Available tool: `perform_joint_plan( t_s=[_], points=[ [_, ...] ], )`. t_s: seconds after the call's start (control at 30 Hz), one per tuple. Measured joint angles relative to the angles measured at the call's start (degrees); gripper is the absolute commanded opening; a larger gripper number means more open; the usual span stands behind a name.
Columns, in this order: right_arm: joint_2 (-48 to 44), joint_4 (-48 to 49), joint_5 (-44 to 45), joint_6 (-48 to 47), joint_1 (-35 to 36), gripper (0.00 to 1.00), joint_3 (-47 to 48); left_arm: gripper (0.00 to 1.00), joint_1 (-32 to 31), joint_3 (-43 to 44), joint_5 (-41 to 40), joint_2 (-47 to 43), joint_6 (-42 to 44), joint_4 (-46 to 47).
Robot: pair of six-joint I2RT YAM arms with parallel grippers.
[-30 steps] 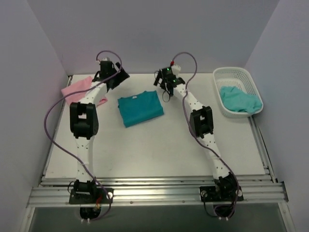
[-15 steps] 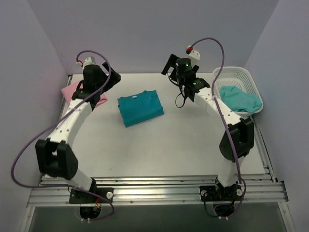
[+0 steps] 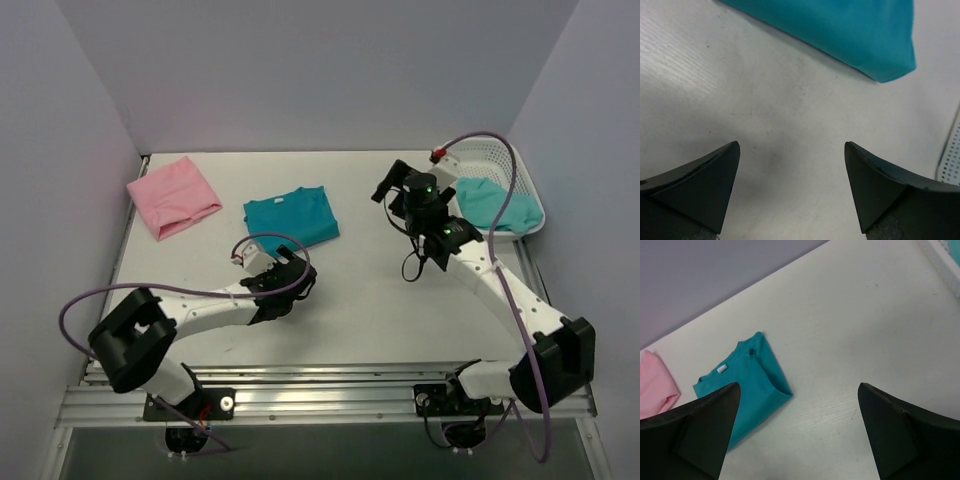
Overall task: Fold and stack the t-shirts
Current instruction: Neatly place the folded tshirt to the corner
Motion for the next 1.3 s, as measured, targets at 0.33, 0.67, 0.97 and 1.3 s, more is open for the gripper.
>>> perform_joint_plan(
  t_s=[0.33, 0.67, 0.97, 1.3],
  points=[
    [-16.57, -2.84, 2.97, -0.37, -0.31, 1.00, -4.35, 0.94, -1.77, 9.01, -7.34, 18.51, -17.09, 0.24],
    [-18.84, -6.40, 4.07, -1.90, -0.87, 1.00, -6.38, 0.94, 1.27, 15.93, -10.99, 26.91, -25.70, 4.44],
    [-21.68, -8.02, 4.66, -1.92, -0.90, 1.00, -6.40, 0.94, 9.03, 17.62, -8.50, 30.14, -28.52, 11.98],
    [-24.85, -9.22, 6.10, -1.99, -0.98, 1.00, -6.40, 0.02, 21.62, 16.90, 6.75, 34.51, -12.20, 26.03]
  ],
)
